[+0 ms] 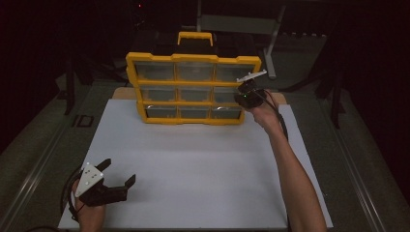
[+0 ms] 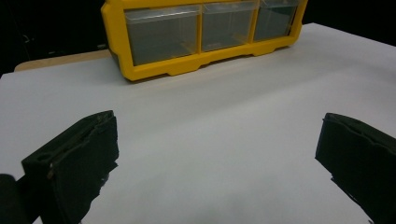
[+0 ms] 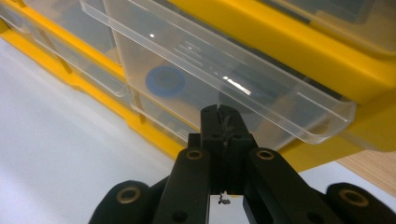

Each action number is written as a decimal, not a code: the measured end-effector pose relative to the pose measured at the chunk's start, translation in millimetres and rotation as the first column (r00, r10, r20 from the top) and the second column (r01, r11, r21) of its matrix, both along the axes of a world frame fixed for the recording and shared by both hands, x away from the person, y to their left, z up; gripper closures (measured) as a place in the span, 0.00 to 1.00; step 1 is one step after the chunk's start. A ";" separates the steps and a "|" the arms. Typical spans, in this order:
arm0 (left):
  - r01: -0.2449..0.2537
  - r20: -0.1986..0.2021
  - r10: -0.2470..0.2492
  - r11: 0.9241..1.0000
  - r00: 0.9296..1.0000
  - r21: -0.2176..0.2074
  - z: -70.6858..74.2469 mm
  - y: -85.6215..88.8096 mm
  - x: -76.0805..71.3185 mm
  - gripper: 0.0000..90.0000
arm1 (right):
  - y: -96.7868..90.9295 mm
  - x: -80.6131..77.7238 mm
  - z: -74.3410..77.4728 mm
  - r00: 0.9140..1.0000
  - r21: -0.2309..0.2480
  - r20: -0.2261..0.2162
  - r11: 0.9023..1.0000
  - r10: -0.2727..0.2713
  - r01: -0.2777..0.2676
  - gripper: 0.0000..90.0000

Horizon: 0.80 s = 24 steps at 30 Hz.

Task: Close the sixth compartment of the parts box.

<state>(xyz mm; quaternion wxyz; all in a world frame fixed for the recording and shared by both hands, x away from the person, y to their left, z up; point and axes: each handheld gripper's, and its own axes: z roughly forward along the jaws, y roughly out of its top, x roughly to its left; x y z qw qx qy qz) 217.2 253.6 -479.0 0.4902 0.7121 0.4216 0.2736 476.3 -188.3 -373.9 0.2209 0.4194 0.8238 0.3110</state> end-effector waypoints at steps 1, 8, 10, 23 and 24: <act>0.000 0.000 0.000 1.000 1.000 0.001 0.0 0.1 0.0 0.00 | -0.1 0.4 -0.2 1.000 0.001 0.000 1.000 0.000 0.000 1.00; 0.002 -0.002 -0.002 1.000 1.000 0.003 -0.1 -0.2 0.2 0.00 | 0.5 2.5 -1.7 1.000 -0.002 0.001 1.000 -0.010 0.010 1.00; 0.002 -0.003 -0.002 1.000 1.000 0.003 0.0 -0.1 0.2 0.00 | 0.6 2.9 -2.0 1.000 0.000 0.000 1.000 -0.013 0.013 1.00; -0.001 0.001 0.001 1.000 1.000 -0.003 -0.1 -0.2 0.1 0.00 | 0.6 4.6 -4.0 1.000 0.002 0.003 1.000 -0.022 0.022 1.00; 0.000 0.001 0.000 1.000 1.000 0.001 0.2 0.2 0.0 0.00 | 0.7 4.7 -4.2 1.000 0.002 0.002 1.000 -0.022 0.022 1.00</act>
